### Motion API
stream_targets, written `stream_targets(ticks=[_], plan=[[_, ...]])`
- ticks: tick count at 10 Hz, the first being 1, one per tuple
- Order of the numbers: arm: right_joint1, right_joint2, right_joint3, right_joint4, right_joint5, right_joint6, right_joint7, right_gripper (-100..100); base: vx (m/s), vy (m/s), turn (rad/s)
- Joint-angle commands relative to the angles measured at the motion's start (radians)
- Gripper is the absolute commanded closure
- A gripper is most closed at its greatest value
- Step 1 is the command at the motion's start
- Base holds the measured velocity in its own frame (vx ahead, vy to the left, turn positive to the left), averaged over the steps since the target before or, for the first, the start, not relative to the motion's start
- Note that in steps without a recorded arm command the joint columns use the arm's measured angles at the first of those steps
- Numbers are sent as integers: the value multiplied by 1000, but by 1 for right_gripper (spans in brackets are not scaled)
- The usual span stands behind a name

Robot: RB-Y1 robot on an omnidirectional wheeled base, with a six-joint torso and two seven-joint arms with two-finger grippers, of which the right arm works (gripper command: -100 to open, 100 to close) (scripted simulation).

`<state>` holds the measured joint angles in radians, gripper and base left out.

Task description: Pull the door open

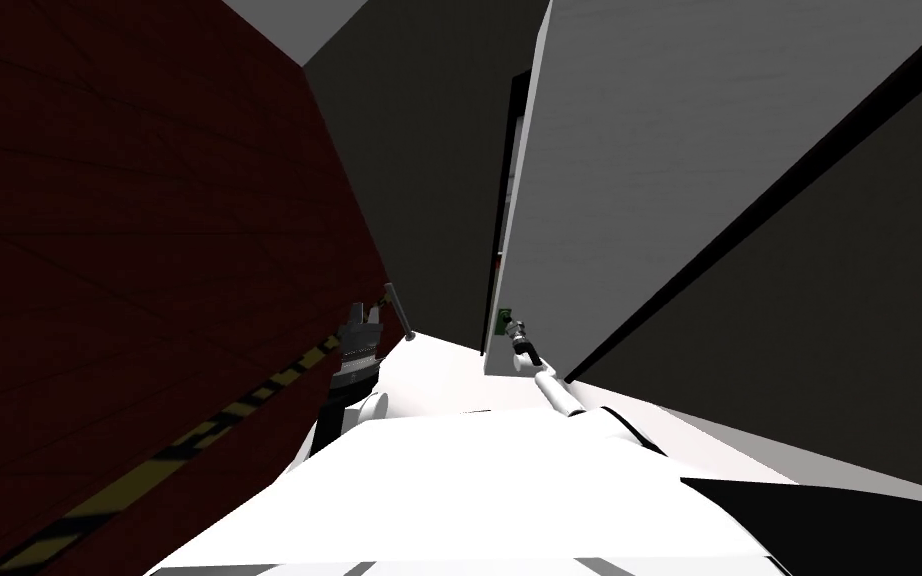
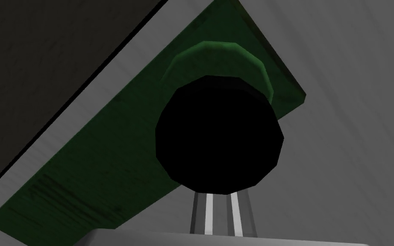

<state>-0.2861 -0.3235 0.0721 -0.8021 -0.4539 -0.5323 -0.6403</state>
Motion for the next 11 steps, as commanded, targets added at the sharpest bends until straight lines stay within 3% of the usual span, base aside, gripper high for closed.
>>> stream_targets(ticks=[1, 2, 3, 6, 8, 11], plan=[[-17, 10, 14, -15, -29, 1, -47, 100, -56, -38, 99], [-23, 12, 19, -10, -54, 4, -77, 100, -77, -45, 112], [12, 14, 9, -37, -70, 28, -84, -100, -92, -44, 0], [14, 35, 16, -59, -116, 41, -141, -100, -93, -39, -36], [14, 35, 16, -59, -116, 41, -141, -100, -47, -34, -8], [17, 62, 25, -86, -174, 58, -211, -100, -59, -31, 10]])
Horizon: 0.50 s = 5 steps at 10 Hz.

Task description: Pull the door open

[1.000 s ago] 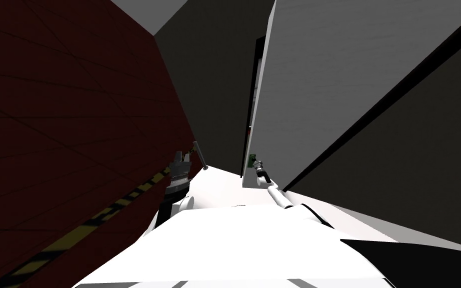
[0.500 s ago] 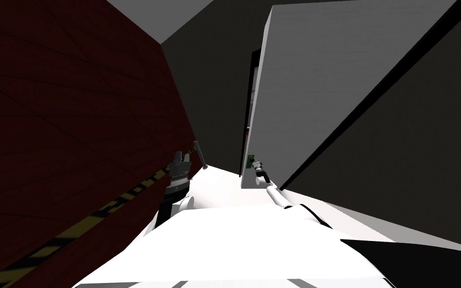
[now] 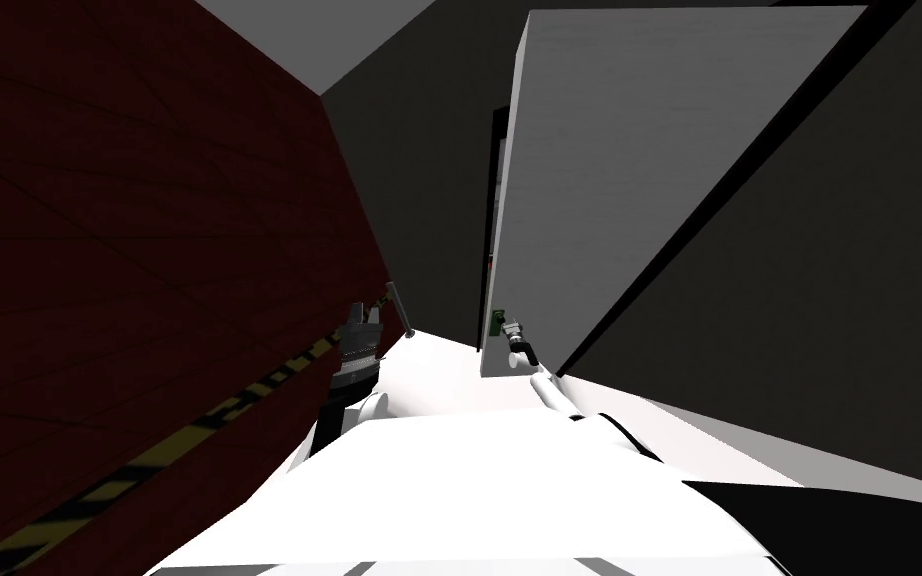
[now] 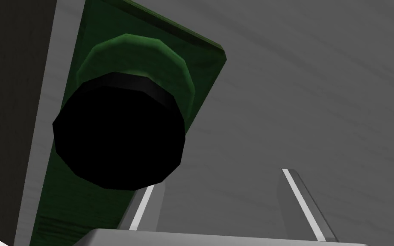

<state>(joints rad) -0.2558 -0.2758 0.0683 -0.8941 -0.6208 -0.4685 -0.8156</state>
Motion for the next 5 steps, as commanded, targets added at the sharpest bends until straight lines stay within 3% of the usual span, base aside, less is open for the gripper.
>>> stream_targets(ticks=[1, 4, 5], plan=[[-14, 14, 29, 6, -7, -6, -37, -100, -59, -21, 26], [-11, 42, 39, -23, -67, 11, -111, -100, -83, -29, 5], [-11, 42, 39, -23, -67, 11, -111, -100, -75, -22, 31]])
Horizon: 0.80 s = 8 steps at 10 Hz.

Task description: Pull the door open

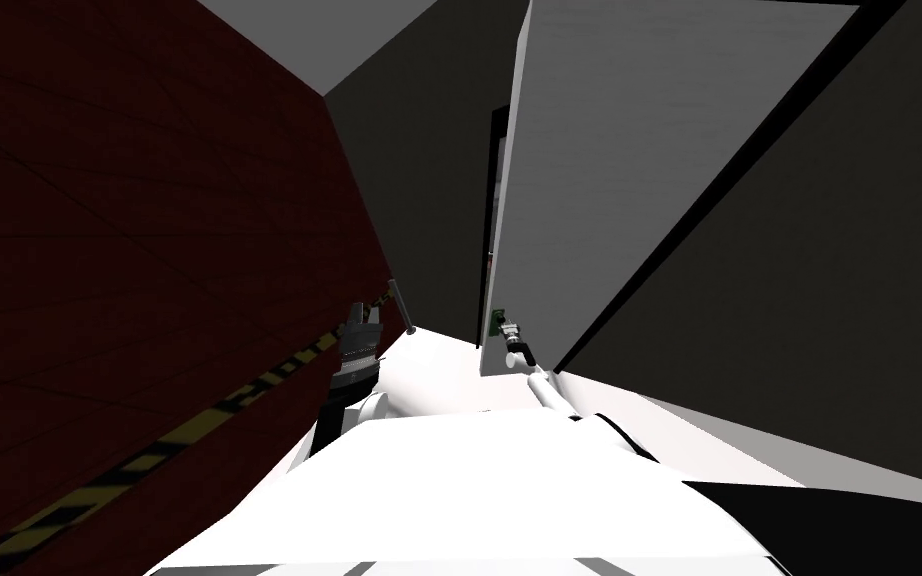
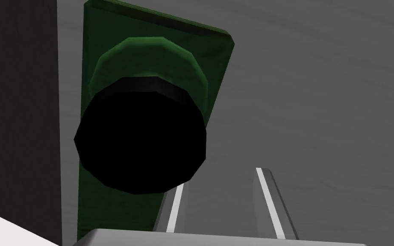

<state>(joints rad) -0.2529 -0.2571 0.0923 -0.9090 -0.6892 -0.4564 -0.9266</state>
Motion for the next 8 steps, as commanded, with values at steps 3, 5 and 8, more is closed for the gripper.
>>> stream_targets(ticks=[3, 5, 8], plan=[[-11, 48, 23, -34, -52, 14, -66, -100, -74, -29, -7], [-11, 48, 23, -34, -52, 14, -66, -100, -47, -13, 5], [-9, 71, 31, -58, -104, 29, -129, -100, -80, -38, 14]])
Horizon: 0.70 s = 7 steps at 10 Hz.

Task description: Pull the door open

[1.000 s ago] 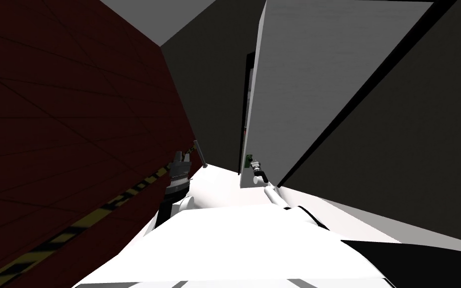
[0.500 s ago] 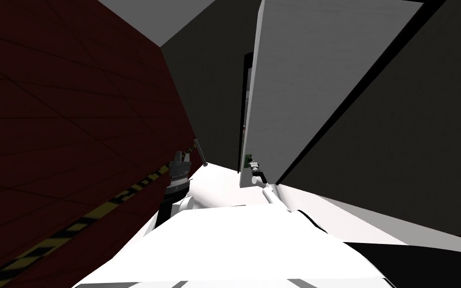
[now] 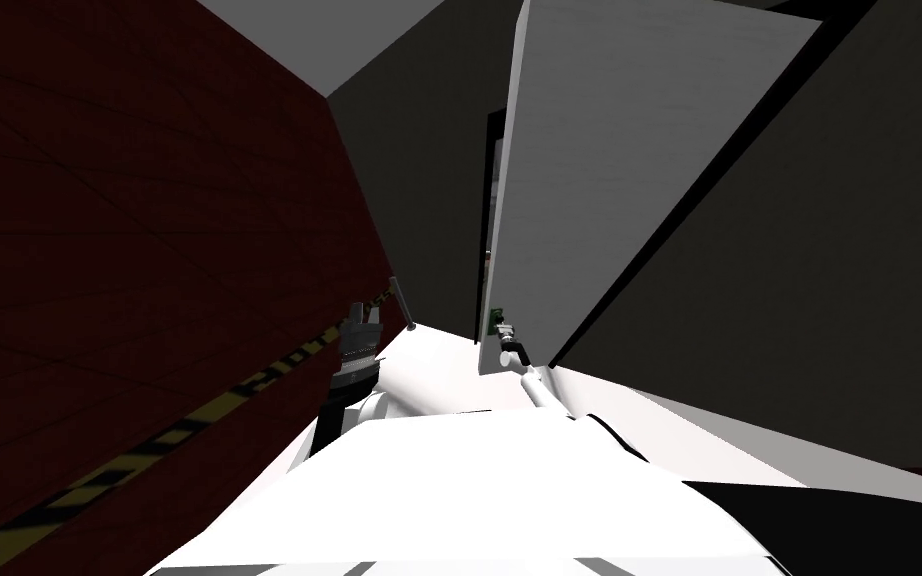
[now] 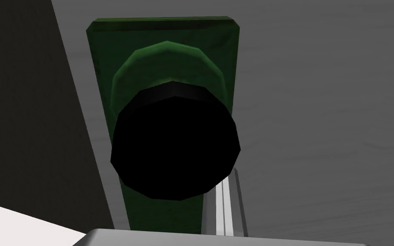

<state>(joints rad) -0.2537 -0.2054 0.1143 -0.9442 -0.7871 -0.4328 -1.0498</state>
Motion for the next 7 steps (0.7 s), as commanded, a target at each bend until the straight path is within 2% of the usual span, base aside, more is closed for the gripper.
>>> stream_targets(ticks=[1, 2, 4, 6, 7], plan=[[0, 0, 0, 0, 0, 0, 0, -100, -31, -28, -22], [-13, -7, -13, 7, -10, 32, -2, -100, 6, -1, -110], [-38, -14, -30, 8, -22, 76, 4, -100, 14, 31, -94], [-50, -18, -38, 9, -27, 97, 7, -100, 14, 35, -22], [-63, -21, -47, 9, -33, 121, 10, -100, 13, 33, -34]])
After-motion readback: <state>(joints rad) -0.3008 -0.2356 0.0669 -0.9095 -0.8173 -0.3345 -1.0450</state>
